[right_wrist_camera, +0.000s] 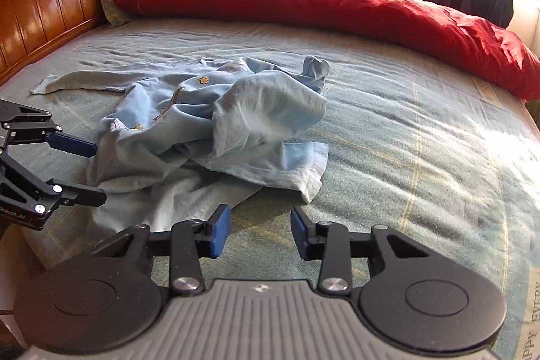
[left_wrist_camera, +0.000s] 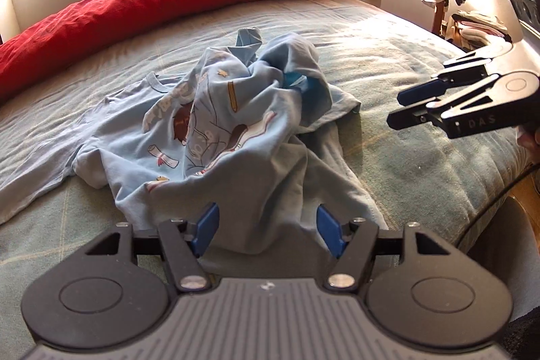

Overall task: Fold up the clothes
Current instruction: 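Grasp the other sleeve with the right gripper and pull it away from the body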

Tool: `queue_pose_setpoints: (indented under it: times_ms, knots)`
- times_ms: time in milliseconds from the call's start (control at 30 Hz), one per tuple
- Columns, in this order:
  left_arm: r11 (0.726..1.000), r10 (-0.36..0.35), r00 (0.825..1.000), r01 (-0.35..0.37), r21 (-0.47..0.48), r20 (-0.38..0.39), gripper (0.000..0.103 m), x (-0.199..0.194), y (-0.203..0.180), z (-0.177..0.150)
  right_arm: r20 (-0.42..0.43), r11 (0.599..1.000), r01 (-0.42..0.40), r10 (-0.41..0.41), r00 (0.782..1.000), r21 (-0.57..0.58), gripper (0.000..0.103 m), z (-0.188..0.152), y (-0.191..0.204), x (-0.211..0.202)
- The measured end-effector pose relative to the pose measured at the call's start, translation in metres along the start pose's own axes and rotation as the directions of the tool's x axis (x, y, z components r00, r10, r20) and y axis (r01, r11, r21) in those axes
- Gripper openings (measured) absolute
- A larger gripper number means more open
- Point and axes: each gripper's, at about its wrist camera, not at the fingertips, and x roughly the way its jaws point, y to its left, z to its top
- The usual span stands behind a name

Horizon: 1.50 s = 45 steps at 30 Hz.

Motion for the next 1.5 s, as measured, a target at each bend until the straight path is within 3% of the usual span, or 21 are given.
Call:
queue_pose_setpoints:
  times_ms: [233,467,500,567,600,700,900,1033,1300,1500]
  knots:
    - [0.999,0.043,0.999,-0.043,-0.01,0.019,0.068,-0.003,-0.01,0.001,-0.008,0.983,0.008,-0.01,1.0,-0.185,0.044,0.011,-0.009,0.04]
    - [0.993,0.089,0.996,-0.087,-0.075,0.029,0.074,-0.002,-0.003,0.003,0.005,0.911,0.047,-0.049,0.999,-0.41,0.041,0.012,-0.002,0.065]
    - [0.993,0.092,0.995,-0.09,-0.082,0.029,0.074,-0.002,-0.003,0.003,0.01,0.9,0.048,-0.049,0.999,-0.432,0.036,0.013,-0.001,0.067]
    - [0.992,0.094,0.995,-0.091,-0.09,0.024,0.074,0.001,-0.003,0.003,-0.002,0.887,0.042,-0.048,0.999,-0.459,0.012,0.014,0.001,0.072]
    - [0.991,0.096,0.995,-0.094,-0.091,0.019,0.074,0.002,-0.004,0.003,-0.019,0.892,0.03,-0.044,0.999,-0.452,0.005,0.015,0.0,0.073]
    - [0.991,0.107,0.994,-0.105,-0.083,0.012,0.074,0.002,-0.007,0.003,-0.016,0.906,0.021,-0.031,0.999,-0.423,0.005,0.017,-0.004,0.065]
    - [0.992,0.108,0.994,-0.106,-0.075,0.028,0.074,-0.007,-0.013,0.004,0.022,0.933,0.123,-0.123,0.992,-0.338,0.005,0.019,-0.038,0.026]
    - [0.992,0.109,0.993,-0.107,-0.069,0.039,0.074,-0.014,-0.018,0.005,0.034,0.933,0.235,-0.234,0.972,-0.274,0.005,0.009,-0.07,-0.001]
    - [0.993,0.11,0.992,-0.107,-0.057,0.055,0.075,-0.023,-0.029,0.006,-0.021,0.927,0.361,-0.365,0.931,-0.096,0.005,-0.021,-0.133,-0.043]
    - [0.993,0.11,0.992,-0.107,-0.048,0.063,0.075,-0.029,-0.039,0.007,-0.052,0.897,0.438,-0.441,0.896,-0.053,0.005,-0.044,-0.158,-0.062]
